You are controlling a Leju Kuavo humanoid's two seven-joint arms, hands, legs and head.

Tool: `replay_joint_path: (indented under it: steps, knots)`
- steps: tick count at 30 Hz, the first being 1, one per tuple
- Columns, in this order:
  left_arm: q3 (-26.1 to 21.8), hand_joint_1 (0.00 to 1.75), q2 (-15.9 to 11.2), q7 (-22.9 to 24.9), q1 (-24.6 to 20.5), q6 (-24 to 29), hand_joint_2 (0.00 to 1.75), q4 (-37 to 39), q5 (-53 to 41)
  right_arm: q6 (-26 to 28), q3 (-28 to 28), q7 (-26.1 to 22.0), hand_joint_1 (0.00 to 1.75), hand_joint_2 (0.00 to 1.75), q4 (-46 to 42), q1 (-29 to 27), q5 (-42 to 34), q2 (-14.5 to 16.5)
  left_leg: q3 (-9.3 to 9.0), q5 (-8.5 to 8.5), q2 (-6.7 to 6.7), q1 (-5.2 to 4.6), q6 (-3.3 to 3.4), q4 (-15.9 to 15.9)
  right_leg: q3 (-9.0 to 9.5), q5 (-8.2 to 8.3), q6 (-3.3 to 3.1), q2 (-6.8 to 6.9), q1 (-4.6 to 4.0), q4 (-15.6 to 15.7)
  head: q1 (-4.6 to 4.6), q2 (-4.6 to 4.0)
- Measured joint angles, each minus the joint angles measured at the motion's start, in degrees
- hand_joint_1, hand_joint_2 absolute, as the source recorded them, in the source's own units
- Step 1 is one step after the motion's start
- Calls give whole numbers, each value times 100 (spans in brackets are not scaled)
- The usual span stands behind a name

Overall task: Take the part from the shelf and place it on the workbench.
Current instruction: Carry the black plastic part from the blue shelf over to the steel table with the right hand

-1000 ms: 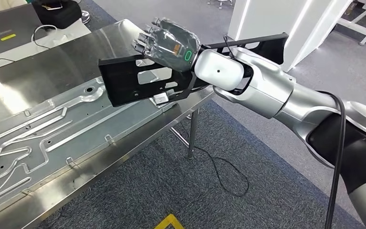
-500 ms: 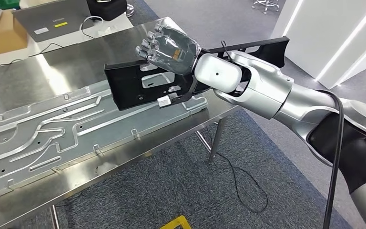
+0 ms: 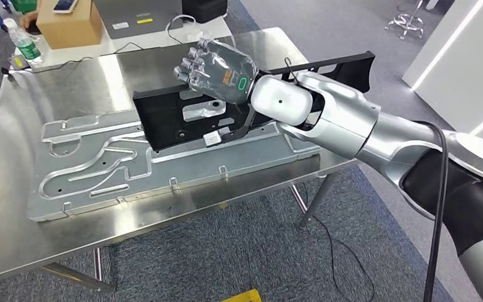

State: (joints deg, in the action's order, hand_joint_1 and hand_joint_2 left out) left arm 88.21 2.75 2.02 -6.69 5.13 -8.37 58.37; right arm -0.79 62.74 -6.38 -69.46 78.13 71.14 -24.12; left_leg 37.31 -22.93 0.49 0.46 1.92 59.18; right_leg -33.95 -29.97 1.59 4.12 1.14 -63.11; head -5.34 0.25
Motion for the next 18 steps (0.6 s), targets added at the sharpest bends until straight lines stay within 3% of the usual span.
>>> replay_joint_path:
  steps: [2, 3, 4, 5, 6, 8, 10, 13, 18]
  knots:
    - [0, 0, 3, -17, -10, -3, 175, 0, 13, -20, 2, 11, 175, 175, 2, 6, -16, -11, -13, -4, -77, -10, 52, -6, -330, -350, -2, -300, -5, -712, 0, 0]
    - [0, 0, 3, -25, -13, -4, 175, 0, 17, -33, 5, 16, 175, 175, 5, 0, -23, -17, -14, -7, -121, -25, 67, -4, -521, -482, -11, -362, -14, -1057, -1, -1]
    - [0, 0, 3, -29, -13, -6, 175, 0, 22, -46, 9, 19, 175, 175, 8, -10, -25, -21, -16, -10, -161, -42, 75, -2, -658, -515, -28, -383, -25, -1259, -2, -1]
    - [0, 0, 3, -33, -14, -7, 175, 0, 26, -54, 13, 19, 175, 175, 11, -18, -26, -23, -19, -13, -200, -60, 80, 0, -711, -440, -58, -391, -38, -1273, -1, -1]
    - [0, 0, 4, -35, -15, -8, 175, 0, 27, -57, 14, 20, 175, 175, 13, -20, -26, -25, -26, -15, -236, -78, 83, 3, -657, -256, -100, -396, -57, -1065, -1, -1]
    - [0, 0, 15, -43, -20, -10, 175, -1, 32, -78, 13, 20, 175, 175, 13, -6, -32, -25, -41, -20, -288, -105, 87, 8, -354, 181, -219, -433, -113, -300, 1, -1]
    - [-1, 0, 28, -66, -24, -19, 175, -3, 52, -133, 13, 15, 175, 175, 15, 13, -46, -24, -30, -27, -314, -123, 84, 21, -142, 384, -272, -463, -152, 237, 2, 0]
    - [-4, 0, 28, -101, -22, -28, 175, -4, 105, -208, 30, 8, 175, 175, 36, 34, -56, -22, -5, -32, -317, -123, 83, 24, -99, 397, -196, -458, -152, 357, 0, -1]
    - [-7, 0, 21, -102, -16, -30, 175, -3, 125, -216, 79, 5, 175, 175, 106, 49, -69, -24, -23, -17, -313, -119, 60, -3, -102, 398, -199, -464, -152, 350, 1, -1]
